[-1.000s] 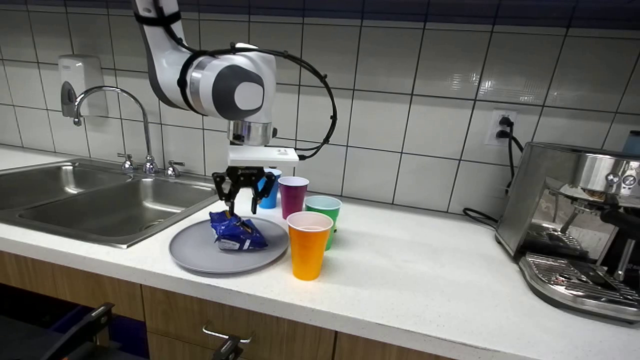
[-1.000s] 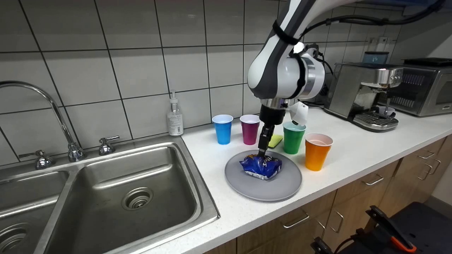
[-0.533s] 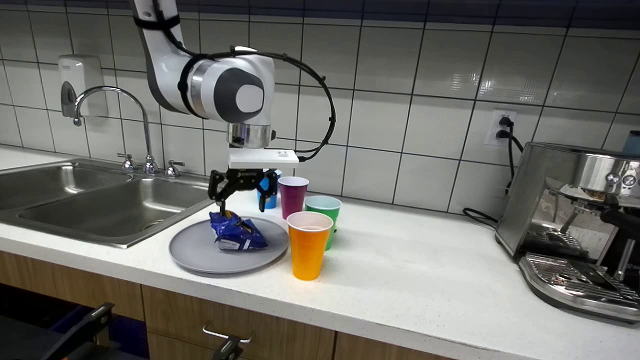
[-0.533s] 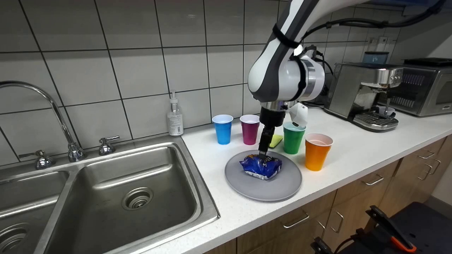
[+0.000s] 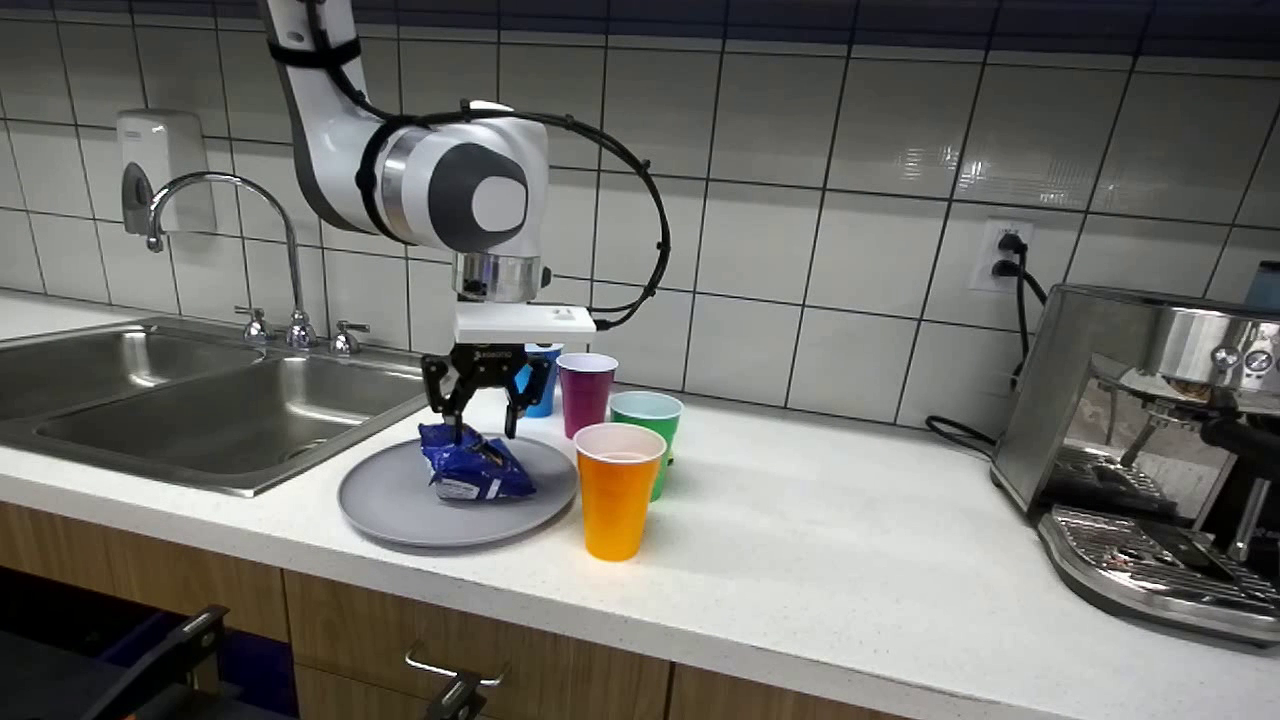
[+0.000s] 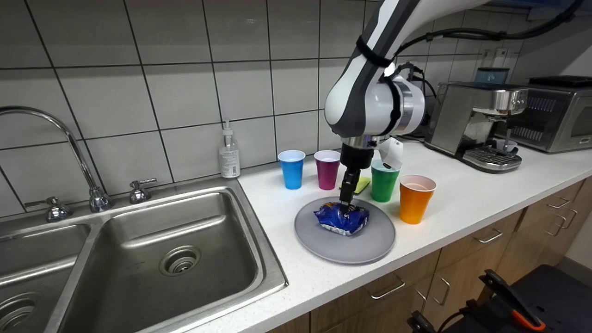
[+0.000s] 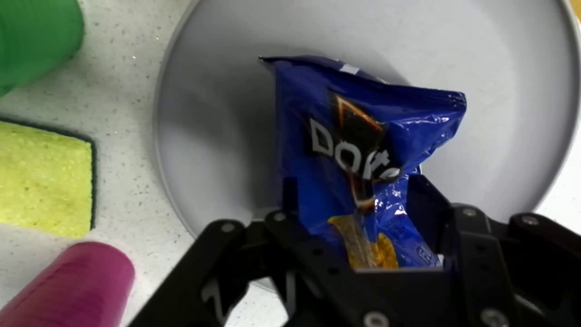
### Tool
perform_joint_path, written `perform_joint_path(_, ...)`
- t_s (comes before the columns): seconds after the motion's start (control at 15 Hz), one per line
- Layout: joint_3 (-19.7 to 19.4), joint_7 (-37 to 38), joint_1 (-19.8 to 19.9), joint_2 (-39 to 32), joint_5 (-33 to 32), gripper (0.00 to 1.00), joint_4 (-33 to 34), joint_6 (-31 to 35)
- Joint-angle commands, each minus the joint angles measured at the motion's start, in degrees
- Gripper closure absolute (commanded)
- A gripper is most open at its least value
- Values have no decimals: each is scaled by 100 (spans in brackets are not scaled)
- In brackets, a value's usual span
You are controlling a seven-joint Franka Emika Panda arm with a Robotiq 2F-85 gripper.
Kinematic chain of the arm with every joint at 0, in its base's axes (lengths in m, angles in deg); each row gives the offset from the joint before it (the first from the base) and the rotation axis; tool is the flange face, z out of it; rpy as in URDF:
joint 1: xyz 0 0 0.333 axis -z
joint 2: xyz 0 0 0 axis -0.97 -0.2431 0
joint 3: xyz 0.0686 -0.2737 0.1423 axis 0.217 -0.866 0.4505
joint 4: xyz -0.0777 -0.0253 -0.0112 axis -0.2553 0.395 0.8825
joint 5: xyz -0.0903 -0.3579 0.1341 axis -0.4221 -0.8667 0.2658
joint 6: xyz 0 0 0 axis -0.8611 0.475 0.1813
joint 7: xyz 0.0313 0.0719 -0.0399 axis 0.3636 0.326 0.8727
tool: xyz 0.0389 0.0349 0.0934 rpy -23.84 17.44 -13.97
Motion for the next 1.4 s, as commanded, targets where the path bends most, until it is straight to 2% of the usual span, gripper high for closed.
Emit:
perform_joint_path(0.0, 136, 209, 158, -16, -154, 66, 44, 39)
perform_joint_path(0.2, 151, 211, 176, 33, -131, 90, 17, -24)
perform_joint_path(0.33, 159, 200, 184, 57, -122, 100, -2, -37)
perform_joint_path(0.73, 244, 156, 244, 158, -19, 100, -4, -172)
perform_joint_path(1.13, 413, 14, 316, 847, 420, 100, -77, -617)
perform_joint_path(1.27, 326, 38, 236, 1121, 507, 100, -74, -784)
perform_joint_path(1.33, 207, 218, 154, 1276, 315, 100, -102, -808)
